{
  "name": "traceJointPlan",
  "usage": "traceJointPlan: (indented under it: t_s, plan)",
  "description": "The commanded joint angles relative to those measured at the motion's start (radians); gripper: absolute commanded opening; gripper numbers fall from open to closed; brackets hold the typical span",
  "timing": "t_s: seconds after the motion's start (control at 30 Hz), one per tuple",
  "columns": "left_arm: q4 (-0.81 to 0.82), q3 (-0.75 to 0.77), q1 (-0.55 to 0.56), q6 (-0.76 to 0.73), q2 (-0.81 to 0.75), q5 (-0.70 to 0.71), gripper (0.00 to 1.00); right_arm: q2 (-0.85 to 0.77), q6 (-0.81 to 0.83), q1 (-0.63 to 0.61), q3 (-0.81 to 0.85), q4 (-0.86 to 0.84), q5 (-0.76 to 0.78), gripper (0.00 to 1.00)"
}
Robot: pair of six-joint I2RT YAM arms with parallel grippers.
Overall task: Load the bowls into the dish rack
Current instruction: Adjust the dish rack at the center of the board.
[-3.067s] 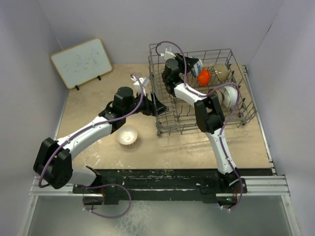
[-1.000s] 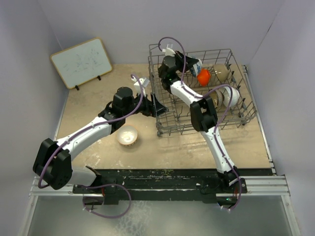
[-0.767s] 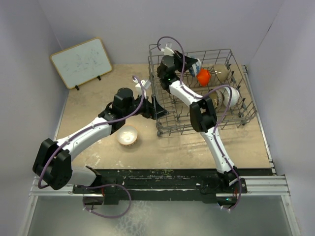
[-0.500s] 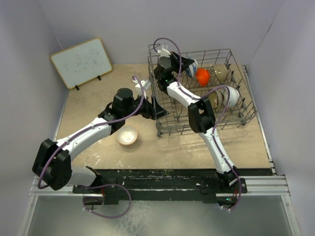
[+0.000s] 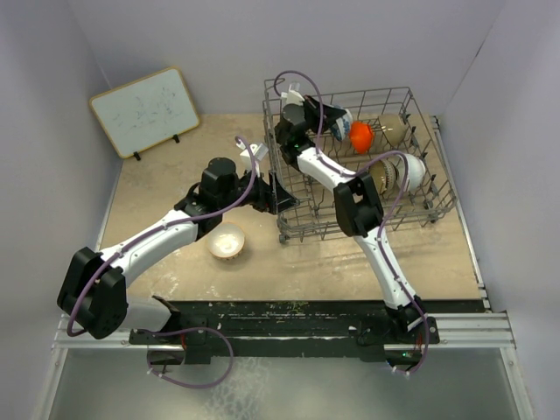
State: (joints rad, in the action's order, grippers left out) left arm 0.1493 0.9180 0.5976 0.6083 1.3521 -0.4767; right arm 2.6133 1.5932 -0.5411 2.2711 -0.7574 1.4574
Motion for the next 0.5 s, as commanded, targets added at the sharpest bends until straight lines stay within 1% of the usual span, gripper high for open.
traceJointPlan:
  t_s: [0.0,0.33,0.47]
  plan:
    - [0.03,-0.006,0.008,-0.011,-0.028,-0.056,0.8,-0.014,-0.007,0.034,0.017,-0.09,0.024,0.0]
    - [0.036,-0.001,0.007,-0.01,-0.002,-0.061,0.8,0.032,-0.012,0.041,0.0,-0.102,0.028,0.0]
    - [0.033,0.0,0.006,-0.01,-0.001,-0.061,0.8,0.052,-0.025,0.034,0.007,-0.079,0.03,0.0]
